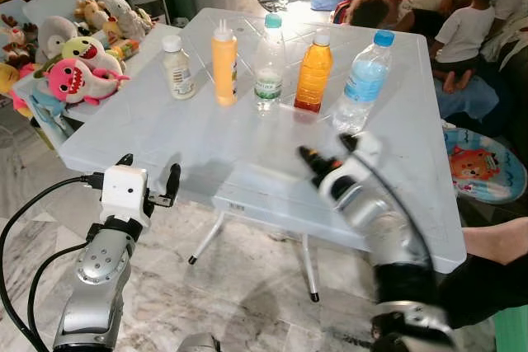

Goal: Restocking fridge

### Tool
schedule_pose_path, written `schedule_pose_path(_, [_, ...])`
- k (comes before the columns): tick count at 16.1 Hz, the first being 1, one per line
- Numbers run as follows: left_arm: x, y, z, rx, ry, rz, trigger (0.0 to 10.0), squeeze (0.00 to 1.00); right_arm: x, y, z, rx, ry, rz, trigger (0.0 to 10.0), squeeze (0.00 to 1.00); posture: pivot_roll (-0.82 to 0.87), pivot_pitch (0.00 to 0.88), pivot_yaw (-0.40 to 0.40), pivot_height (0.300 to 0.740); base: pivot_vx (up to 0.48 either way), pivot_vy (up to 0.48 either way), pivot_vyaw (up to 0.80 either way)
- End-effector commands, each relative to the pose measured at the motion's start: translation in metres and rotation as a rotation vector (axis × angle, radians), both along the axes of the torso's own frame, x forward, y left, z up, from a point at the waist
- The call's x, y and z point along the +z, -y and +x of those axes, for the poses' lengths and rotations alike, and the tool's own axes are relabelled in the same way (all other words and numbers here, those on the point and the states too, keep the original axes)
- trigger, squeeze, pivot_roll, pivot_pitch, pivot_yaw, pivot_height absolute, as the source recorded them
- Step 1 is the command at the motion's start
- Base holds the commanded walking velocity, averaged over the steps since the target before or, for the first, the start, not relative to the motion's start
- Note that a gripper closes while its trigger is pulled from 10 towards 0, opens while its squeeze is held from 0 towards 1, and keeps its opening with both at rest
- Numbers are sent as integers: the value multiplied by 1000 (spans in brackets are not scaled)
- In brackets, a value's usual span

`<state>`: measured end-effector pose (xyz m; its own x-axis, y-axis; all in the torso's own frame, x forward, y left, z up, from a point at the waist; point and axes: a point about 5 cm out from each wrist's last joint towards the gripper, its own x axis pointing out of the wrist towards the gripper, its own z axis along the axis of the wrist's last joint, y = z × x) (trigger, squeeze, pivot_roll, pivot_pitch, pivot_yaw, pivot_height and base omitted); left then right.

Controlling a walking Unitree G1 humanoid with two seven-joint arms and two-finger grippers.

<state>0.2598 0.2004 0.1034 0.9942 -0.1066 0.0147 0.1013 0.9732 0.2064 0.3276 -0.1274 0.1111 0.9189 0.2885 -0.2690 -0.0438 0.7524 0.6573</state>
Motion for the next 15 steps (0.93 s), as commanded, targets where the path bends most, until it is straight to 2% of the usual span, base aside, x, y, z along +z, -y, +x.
schedule_pose_path(1, [4, 1, 2, -4, 9, 8, 10000, 0, -3, 9, 2, -8, -19, -54, 0, 0, 53, 41, 16, 740, 0, 0, 0])
schedule_pose_path(2, [4, 1, 2, -4, 9, 8, 10000, 0, -2, 11, 3, 0, -10, -76, 0, 0, 53, 42, 16, 740, 0, 0, 0])
schedule_pose_path(3, [4, 1, 3, -4, 8, 7, 10000, 0, 2, 17, 5, 35, 24, -164, 0, 0, 51, 43, 19, 740, 0, 0, 0])
schedule_pose_path(6, [2, -3, 4, 24, -11, 25, 10000, 0, 6, 19, 4, 140, 79, -296, 0, 0, 50, 45, 22, 740, 0, 0, 0])
schedule_pose_path(9, [-1, -8, 6, 90, -27, 47, 10000, 0, 9, 7, -2, 275, 159, -405, 0, 0, 52, 46, 24, 740, 0, 0, 0])
schedule_pose_path(10, [-2, -9, 7, 105, -29, 46, 10000, 0, 14, 0, -4, 321, 215, -410, 0, 0, 53, 46, 23, 740, 0, 0, 0])
schedule_pose_path(11, [-2, -9, 7, 110, -30, 46, 10000, 0, 16, -3, -5, 342, 237, -405, 1176, 0, 53, 46, 23, 740, 0, 0, 0])
schedule_pose_path(12, [-2, -10, 7, 115, -31, 47, 10000, 0, 18, -3, -6, 352, 275, -445, 8078, 0, 53, 46, 23, 740, 0, 0, 0])
schedule_pose_path(13, [-2, -11, 6, 126, -31, 53, 10000, 0, 19, 0, -5, 308, 289, -461, 10000, 0, 53, 46, 21, 740, 0, 0, 0])
schedule_pose_path(15, [-3, -11, 6, 135, -36, 53, 10000, 0, 21, 6, -5, 256, 316, -467, 10000, 0, 53, 47, 19, 740, -141, 0, 0])
